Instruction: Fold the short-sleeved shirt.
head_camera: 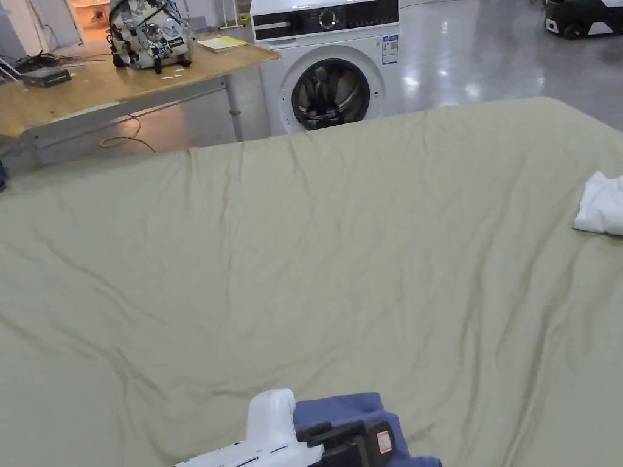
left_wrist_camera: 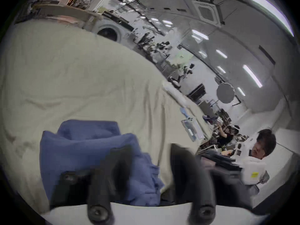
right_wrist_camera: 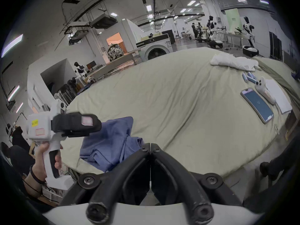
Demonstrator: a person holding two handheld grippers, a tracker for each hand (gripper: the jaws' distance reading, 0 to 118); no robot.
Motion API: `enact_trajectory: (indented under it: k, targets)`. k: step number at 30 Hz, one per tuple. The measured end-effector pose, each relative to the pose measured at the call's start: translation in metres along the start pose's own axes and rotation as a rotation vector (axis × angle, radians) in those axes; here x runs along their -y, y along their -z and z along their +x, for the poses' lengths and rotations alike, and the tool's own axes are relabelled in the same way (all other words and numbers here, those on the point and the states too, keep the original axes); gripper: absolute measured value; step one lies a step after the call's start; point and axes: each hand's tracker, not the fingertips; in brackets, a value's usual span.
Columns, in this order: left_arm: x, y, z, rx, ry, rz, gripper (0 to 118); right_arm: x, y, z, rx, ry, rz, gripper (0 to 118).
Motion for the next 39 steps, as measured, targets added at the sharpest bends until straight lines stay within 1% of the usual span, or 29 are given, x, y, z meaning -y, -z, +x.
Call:
enact_trajectory:
  k: [1,3,4,6,7,8,10,12,13,14,16,17,18,19,21,22,23,24,26,28,30,31,32,33,34,35,36,37,39]
  targets:
    - [0.004,0.007,-0.004,-0.015,0.005,-0.027,2,0.0,0.001,0.001,-0.002,0.007,-0.005,0]
    - [0.02,0.024,-0.005,-0.013,0.034,-0.075,2,0.001,0.002,-0.003,-0.001,0.006,-0.014,0]
    - [0.028,0.036,-0.006,-0.014,0.05,-0.134,2,0.001,0.003,-0.005,-0.005,-0.003,-0.02,0]
    - [0.042,0.059,-0.007,-0.125,0.094,-0.213,2,0.001,0.008,-0.012,-0.021,-0.039,-0.044,0]
    - [0.045,0.064,-0.01,-0.141,0.092,-0.228,2,0.002,0.011,-0.015,-0.022,-0.056,-0.048,0]
    - [0.044,0.06,-0.004,-0.101,0.075,-0.203,2,0.002,0.015,-0.02,-0.023,-0.072,-0.053,0]
    - [0.037,0.044,0.001,-0.066,0.025,-0.149,2,0.0,0.024,-0.028,-0.048,-0.1,-0.074,0]
    - [0.033,0.017,0.003,0.048,0.038,-0.047,2,-0.004,0.037,-0.039,-0.11,-0.136,-0.107,0]
    - [0.029,0.002,0.004,0.059,0.035,-0.007,10,-0.007,0.046,-0.044,-0.144,-0.159,-0.124,0]
    - [0.026,-0.014,0.003,0.028,0.028,0.024,28,-0.01,0.057,-0.051,-0.172,-0.185,-0.144,0]
    - [0.023,-0.044,-0.006,-0.006,0.004,0.083,75,-0.015,0.082,-0.065,-0.196,-0.227,-0.192,0]
    - [0.022,-0.06,-0.012,-0.016,-0.028,0.114,82,-0.016,0.097,-0.072,-0.159,-0.242,-0.224,0]
    - [0.021,-0.074,-0.021,-0.02,-0.069,0.139,83,-0.016,0.112,-0.078,-0.123,-0.259,-0.265,0]
    - [0.021,-0.086,-0.032,-0.013,-0.118,0.155,83,-0.014,0.129,-0.081,-0.097,-0.282,-0.305,0]
    - [0.023,-0.104,-0.056,-0.015,-0.189,0.178,83,-0.005,0.154,-0.081,-0.014,-0.323,-0.382,0]
    - [0.023,-0.107,-0.064,-0.034,-0.21,0.166,84,0.001,0.16,-0.081,0.002,-0.347,-0.4,0]
    - [0.023,-0.11,-0.073,-0.044,-0.229,0.144,84,0.004,0.158,-0.079,-0.017,-0.34,-0.356,0]
    - [0.025,-0.108,-0.084,-0.045,-0.231,0.126,84,0.003,0.153,-0.08,-0.016,-0.328,-0.34,0]
    - [0.026,-0.098,-0.099,-0.045,-0.257,0.102,84,0.004,0.152,-0.078,-0.014,-0.311,-0.336,0]
    - [0.027,-0.079,-0.114,-0.024,-0.32,0.065,84,0.007,0.153,-0.072,-0.024,-0.303,-0.328,0]
    - [0.028,-0.055,-0.125,0.038,-0.336,-0.001,84,0.006,0.152,-0.067,-0.04,-0.255,-0.323,0]
    - [0.029,-0.044,-0.127,0.035,-0.344,-0.038,83,0.006,0.153,-0.064,-0.046,-0.239,-0.326,0]
    - [0.03,-0.034,-0.125,0.026,-0.338,-0.025,77,0.005,0.154,-0.062,-0.05,-0.234,-0.333,0]
    - [0.03,-0.033,-0.124,0.066,-0.339,-0.009,60,0.004,0.154,-0.06,-0.053,-0.23,-0.338,0]
    - [0.029,-0.031,-0.122,0.089,-0.349,-0.006,39,0.004,0.154,-0.059,-0.057,-0.222,-0.338,0]
    - [0.028,-0.031,-0.119,0.046,-0.357,0.0,34,0.004,0.153,-0.057,-0.053,-0.212,-0.334,0]
    - [0.029,-0.032,-0.119,-0.028,-0.357,0.004,32,0.003,0.152,-0.056,-0.059,-0.201,-0.329,0]
    - [0.028,-0.034,-0.119,-0.019,-0.351,-0.015,31,0.003,0.149,-0.057,-0.059,-0.192,-0.321,0]
    - [0.023,-0.054,-0.116,-0.023,-0.338,0.027,31,-0.001,0.136,-0.064,-0.113,-0.178,-0.269,0]
